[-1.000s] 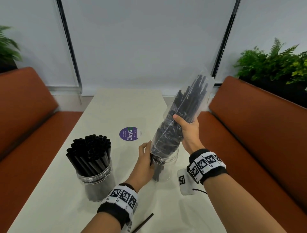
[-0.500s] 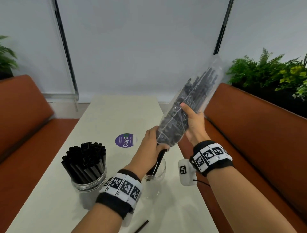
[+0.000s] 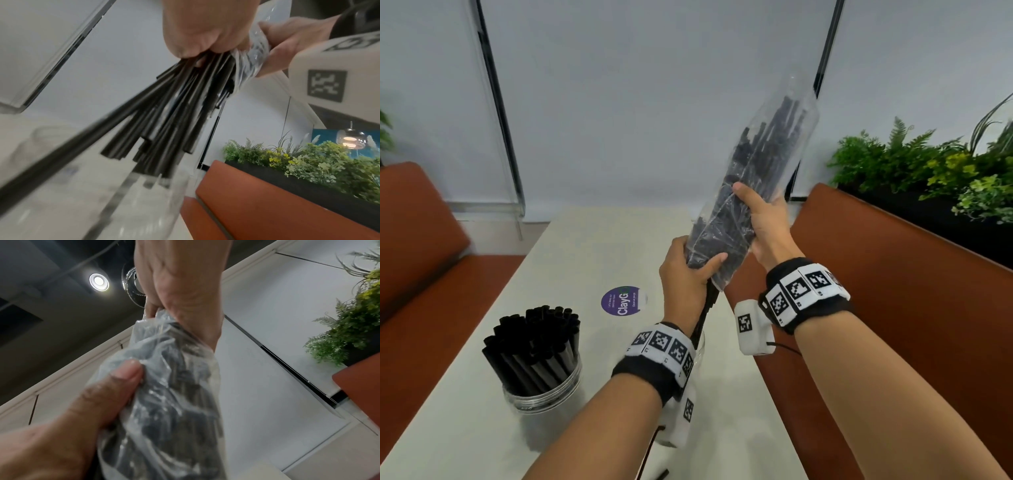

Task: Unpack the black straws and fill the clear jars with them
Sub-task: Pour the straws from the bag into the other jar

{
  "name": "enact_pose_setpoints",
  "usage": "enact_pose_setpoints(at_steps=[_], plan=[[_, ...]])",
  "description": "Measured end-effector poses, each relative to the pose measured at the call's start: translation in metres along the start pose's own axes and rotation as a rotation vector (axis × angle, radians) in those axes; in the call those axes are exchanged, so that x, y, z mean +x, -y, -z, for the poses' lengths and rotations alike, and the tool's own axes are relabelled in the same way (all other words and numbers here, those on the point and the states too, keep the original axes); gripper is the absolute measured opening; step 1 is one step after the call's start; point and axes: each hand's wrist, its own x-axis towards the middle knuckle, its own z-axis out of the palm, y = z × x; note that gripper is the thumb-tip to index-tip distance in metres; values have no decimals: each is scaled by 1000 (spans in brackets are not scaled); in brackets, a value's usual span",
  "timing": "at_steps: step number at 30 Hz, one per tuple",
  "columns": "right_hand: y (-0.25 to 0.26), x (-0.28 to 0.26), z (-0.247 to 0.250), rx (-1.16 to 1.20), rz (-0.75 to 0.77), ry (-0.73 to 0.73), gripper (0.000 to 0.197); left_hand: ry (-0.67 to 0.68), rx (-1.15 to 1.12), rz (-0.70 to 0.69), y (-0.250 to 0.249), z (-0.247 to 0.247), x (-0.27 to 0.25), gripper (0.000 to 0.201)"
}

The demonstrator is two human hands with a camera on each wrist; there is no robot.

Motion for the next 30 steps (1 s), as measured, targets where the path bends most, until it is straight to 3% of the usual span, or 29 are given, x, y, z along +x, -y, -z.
enact_pose_setpoints(at_steps=[5,16,19,22,25,30], plan=[[-19,-4,-7,-52,-36,10,52,-71,-61,54,21,3,-9,34],[-58,-21,-8,-113,-132,33,41,-131,-61,133,56,13,-32,28],[-59,-23,-5,-80,-171,53,43,-101,-18,135,59,15,-30,29],[-58,-28,2,-75,-239,172,29,-64,62,127,59,16,-29,33],[-62,-35,8,-135,-265,278,31,-22,21,83,62,16,-29,40],[-67,-45,8,-134,-270,262,26,66,-24,84,55,15,-28,30]])
